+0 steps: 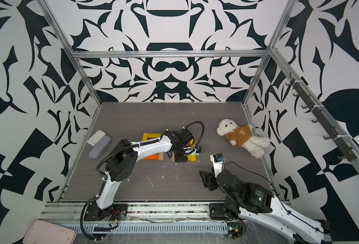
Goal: Assemble the number 8 with building blocks
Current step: Assemble the building block at the center of the board.
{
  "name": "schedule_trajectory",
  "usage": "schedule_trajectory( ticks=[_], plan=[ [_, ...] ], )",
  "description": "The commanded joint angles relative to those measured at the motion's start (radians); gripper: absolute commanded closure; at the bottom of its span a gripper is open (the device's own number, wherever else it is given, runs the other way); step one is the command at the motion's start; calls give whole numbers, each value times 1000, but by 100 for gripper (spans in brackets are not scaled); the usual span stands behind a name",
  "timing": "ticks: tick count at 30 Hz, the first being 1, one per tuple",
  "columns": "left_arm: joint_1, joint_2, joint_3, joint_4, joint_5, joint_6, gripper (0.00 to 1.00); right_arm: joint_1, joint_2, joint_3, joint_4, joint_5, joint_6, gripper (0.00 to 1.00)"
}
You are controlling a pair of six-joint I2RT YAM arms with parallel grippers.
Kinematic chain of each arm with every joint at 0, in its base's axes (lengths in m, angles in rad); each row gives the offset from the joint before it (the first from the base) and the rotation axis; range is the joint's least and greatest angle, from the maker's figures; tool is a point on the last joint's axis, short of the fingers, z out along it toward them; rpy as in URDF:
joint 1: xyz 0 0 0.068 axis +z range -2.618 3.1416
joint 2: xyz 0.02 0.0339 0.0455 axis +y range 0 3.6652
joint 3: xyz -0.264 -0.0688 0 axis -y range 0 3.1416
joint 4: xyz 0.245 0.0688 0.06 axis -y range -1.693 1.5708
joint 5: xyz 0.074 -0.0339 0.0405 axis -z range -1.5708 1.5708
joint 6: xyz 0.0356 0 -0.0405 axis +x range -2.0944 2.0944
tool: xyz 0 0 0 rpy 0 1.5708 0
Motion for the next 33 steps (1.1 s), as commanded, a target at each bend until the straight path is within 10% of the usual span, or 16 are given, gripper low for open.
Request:
schedule_trajectory(
  ticks=[1,6,19,33],
  plan=[
    [2,-3,34,-2,35,-24,44,-3,13,26,3,28,11,29],
    [2,-3,67,17,72,-87,22,-3,12,26,3,29,14,29],
    [2,30,111,99,-2,-299,23,-3,11,24,3,28,14,29],
    [-11,50,102,121,-82,-264,22,-3,15,26,2,26,13,30]
  ],
)
